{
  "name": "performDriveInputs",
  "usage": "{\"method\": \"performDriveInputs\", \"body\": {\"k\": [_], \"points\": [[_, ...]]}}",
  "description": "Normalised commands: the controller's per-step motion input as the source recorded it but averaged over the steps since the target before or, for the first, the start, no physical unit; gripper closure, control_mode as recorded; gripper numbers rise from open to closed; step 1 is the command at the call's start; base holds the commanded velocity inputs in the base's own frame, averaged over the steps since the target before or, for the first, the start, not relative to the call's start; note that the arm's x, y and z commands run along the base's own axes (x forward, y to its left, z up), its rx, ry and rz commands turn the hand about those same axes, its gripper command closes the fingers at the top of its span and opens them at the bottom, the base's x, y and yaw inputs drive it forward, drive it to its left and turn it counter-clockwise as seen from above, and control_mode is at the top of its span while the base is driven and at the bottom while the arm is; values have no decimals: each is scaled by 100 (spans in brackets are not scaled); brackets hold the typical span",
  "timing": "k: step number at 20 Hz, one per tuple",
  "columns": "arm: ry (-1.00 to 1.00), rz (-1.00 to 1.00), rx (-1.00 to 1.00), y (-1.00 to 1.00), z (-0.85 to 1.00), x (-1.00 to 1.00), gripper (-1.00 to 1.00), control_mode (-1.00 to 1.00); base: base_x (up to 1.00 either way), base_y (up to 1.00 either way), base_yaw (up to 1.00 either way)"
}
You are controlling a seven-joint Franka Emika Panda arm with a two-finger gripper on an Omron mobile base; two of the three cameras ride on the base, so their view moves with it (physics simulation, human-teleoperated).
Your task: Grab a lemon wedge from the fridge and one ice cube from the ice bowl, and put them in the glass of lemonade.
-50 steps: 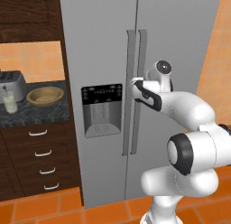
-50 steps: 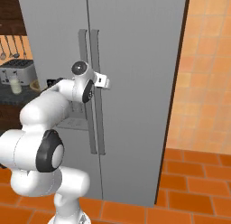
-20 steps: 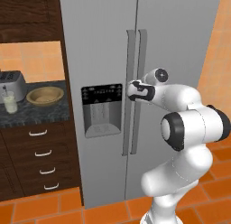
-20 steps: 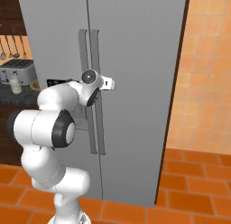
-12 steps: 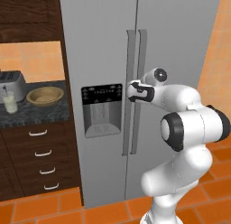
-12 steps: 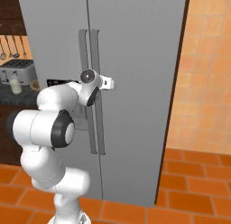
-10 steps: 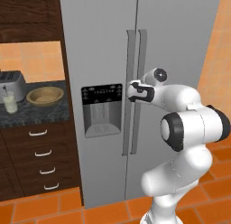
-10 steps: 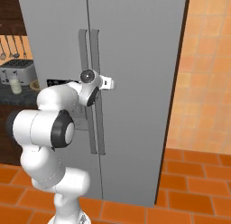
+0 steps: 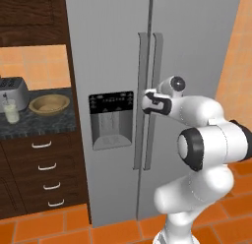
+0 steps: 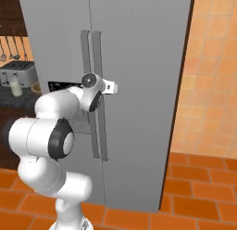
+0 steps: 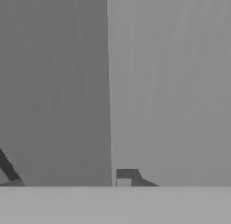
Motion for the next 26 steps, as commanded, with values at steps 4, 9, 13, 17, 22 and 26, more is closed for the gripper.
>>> {"method": "performDriveInputs", "body": {"k": [4,9,13,17,22,26], "points": [[0,-5,6,-90,11,-69,100,-100,0,0,0],[0,-4,11,-99,30,-77,100,-100,0,0,0],[0,-5,16,-100,40,-88,100,-100,0,0,0],[0,-3,16,-100,43,-100,100,-100,0,0,0],[0,-1,16,-97,40,-95,100,-100,0,0,0],[1,0,8,-72,59,-82,100,-100,0,0,0]]}}
